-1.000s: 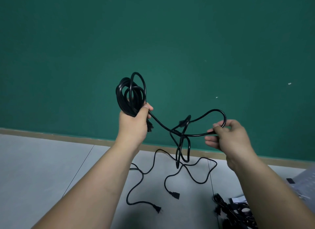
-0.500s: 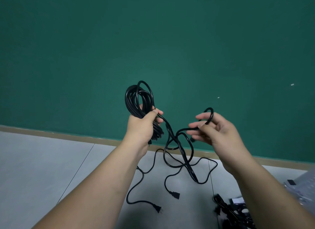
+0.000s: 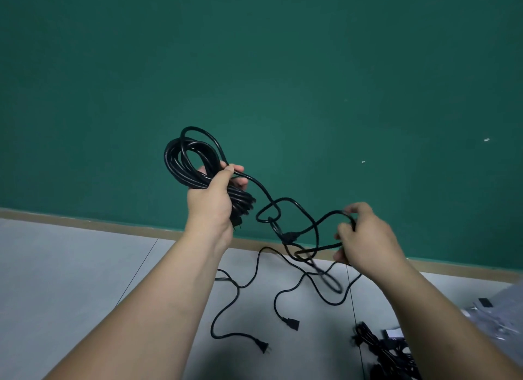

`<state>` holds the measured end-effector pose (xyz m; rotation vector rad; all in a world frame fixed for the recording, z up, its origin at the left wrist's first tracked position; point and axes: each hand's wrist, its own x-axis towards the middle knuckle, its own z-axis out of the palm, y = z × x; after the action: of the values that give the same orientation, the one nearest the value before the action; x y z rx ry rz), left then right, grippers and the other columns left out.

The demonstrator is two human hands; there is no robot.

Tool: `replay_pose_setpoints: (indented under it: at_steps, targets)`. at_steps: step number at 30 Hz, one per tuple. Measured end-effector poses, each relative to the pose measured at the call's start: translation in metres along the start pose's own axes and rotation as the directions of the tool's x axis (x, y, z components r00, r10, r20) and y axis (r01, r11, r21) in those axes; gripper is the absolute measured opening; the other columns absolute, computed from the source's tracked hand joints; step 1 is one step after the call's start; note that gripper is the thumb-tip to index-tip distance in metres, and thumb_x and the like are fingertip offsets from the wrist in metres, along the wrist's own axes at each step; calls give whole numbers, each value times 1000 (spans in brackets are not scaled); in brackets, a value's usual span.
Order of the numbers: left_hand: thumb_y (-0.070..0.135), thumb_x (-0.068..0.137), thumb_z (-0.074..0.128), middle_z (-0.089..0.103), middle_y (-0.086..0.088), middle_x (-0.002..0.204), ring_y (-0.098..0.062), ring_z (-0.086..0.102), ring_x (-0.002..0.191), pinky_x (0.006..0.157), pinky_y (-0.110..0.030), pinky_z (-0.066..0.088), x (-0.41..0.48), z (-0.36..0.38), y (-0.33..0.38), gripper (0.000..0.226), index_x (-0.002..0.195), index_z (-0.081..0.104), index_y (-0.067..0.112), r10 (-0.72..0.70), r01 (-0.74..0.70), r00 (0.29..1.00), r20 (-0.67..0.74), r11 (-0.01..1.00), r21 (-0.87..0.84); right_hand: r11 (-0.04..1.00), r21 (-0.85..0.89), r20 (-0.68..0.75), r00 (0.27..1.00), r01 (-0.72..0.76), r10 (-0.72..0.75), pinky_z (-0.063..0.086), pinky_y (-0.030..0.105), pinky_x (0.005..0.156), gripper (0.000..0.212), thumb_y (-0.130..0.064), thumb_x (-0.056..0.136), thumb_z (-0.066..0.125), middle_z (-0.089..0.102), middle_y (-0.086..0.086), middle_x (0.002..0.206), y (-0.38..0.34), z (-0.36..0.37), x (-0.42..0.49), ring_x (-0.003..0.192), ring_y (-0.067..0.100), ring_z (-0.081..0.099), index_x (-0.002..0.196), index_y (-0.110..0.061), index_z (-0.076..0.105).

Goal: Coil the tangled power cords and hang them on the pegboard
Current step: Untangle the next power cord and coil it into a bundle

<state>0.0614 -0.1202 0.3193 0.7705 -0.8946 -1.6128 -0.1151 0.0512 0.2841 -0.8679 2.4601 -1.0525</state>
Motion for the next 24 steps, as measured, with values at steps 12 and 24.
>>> replay_pose_setpoints:
  at_steps: [12,24]
  targets:
    - [3,101,63,71,-11,93,-22,63,72,70,-33,54,-24,9,-1,12,98,63,15,-101,86,931,352,995,59,877,99,322,819,470,-475,55,36,101,47,-40,101,67,53,-30,135,-9,23,-12,116,2,61,145,-50,53]
    - [1,100,60,67,-9,93,-20,58,70,80,-34,51,-26,11,1,16,98,66,16,-211,262,884,417,963,-68,852,-297,299,889,432,-346,53,39,84,23,-57,102,59,53,-12,100,-4,31,-12,95,13,56,112,-39,69]
